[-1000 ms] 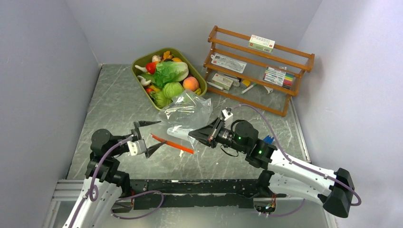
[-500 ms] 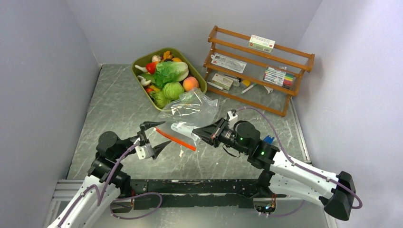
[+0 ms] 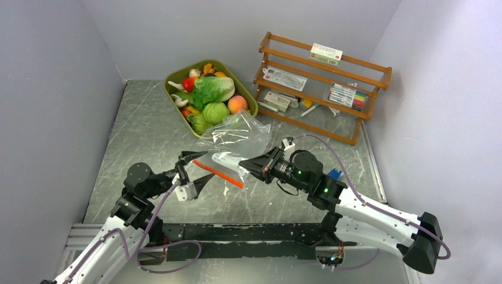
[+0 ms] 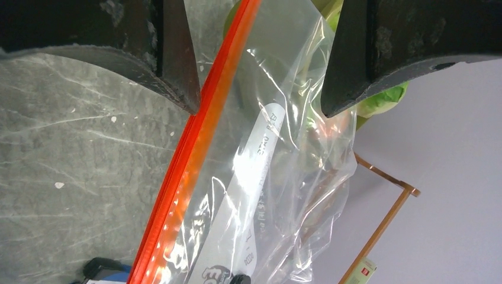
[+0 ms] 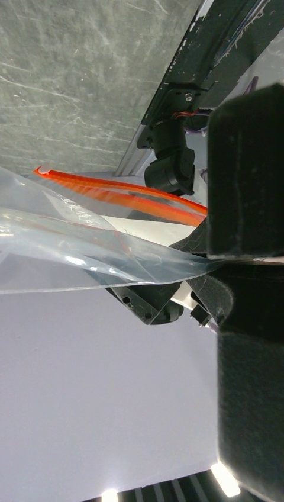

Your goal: Place the food in the zip-top bag and seal the zipper

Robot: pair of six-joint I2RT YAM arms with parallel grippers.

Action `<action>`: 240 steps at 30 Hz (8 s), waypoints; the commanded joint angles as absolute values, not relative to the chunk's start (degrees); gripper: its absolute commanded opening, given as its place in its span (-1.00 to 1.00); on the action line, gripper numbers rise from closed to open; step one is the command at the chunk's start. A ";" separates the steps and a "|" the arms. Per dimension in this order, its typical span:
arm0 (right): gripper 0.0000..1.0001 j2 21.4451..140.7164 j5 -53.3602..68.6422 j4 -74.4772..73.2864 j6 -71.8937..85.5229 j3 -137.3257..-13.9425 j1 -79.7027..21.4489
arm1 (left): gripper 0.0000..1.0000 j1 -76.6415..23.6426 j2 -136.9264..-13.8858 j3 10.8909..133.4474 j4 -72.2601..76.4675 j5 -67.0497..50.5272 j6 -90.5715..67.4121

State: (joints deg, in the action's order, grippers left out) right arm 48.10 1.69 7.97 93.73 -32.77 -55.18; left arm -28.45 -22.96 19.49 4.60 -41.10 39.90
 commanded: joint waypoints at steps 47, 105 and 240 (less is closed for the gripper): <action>-1.00 49.51 7.45 17.33 102.58 -25.57 -54.94 | 0.17 -34.47 -24.87 20.37 9.18 -30.80 57.01; -0.91 46.83 1.15 -29.70 90.69 -43.18 -54.88 | 0.30 -35.38 -25.72 19.66 9.46 -42.68 17.48; 0.19 74.70 -25.10 -23.64 54.30 -67.09 -68.02 | -0.86 -42.45 -45.11 36.26 -4.52 3.03 -51.26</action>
State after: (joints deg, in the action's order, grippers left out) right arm 72.82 -21.85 -26.15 55.81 -65.58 -67.53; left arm -42.06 -45.43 34.35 -4.38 3.70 -49.95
